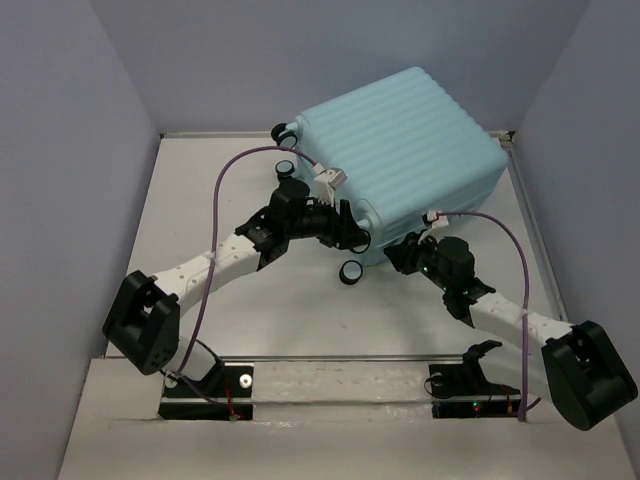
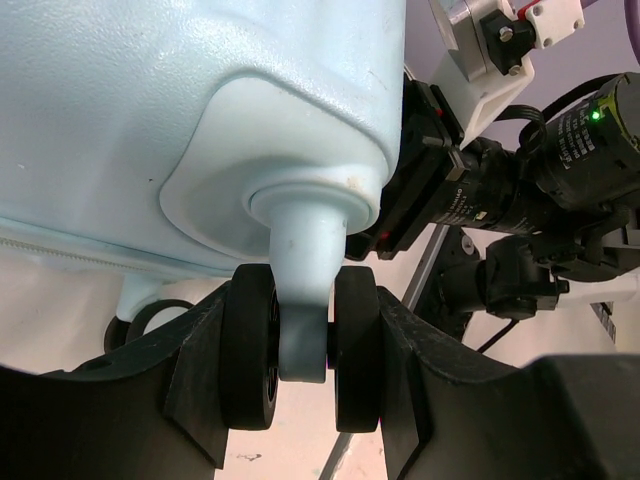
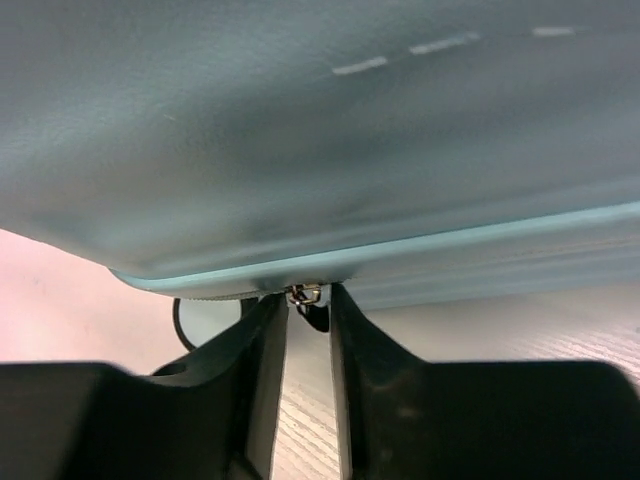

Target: Pack the luggage

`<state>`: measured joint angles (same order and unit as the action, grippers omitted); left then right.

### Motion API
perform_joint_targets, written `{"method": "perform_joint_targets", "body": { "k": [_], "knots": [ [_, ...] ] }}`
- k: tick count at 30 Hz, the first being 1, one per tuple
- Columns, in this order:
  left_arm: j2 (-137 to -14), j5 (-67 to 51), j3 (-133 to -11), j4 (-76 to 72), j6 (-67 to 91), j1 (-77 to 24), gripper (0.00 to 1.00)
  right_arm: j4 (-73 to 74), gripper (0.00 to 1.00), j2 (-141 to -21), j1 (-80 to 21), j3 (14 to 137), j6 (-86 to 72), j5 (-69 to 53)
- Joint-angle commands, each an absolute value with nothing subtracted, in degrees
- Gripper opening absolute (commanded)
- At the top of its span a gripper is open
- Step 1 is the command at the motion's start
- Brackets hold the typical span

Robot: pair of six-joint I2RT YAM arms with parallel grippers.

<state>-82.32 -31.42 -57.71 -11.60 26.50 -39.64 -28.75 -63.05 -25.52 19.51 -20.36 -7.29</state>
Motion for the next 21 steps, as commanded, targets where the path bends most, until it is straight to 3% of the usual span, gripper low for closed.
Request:
{"method": "perform_joint_targets", "body": {
  "k": [1, 6, 11, 16, 21],
  "knots": [
    [-78.0, -29.6, -59.6, -20.7, 30.2, -39.2, 0.06, -38.9, 0.22, -62.2, -25.3, 18.3, -19.8, -1.3],
    [-78.6, -30.1, -60.2, -21.4, 31.1, -39.6, 0.06, -41.3, 0.07, -60.5, -25.3, 16.3, -21.3, -0.4],
    [-80.8, -31.6, -62.7, -23.9, 34.2, -39.6, 0.06, -41.6, 0.07, -60.2, -31.4, 15.1, -24.1, -4.9],
    [-85.9, -34.3, -72.8, -27.2, 40.7, -40.5, 0.06, -43.8, 0.07, -56.9, -48.0, 12.2, -28.8, 0.0],
    [-92.6, -33.8, -86.1, -27.2, 44.0, -44.6, 0.06, -51.4, 0.07, -60.5, -58.4, 14.2, -31.3, 6.2]
  ]
}}
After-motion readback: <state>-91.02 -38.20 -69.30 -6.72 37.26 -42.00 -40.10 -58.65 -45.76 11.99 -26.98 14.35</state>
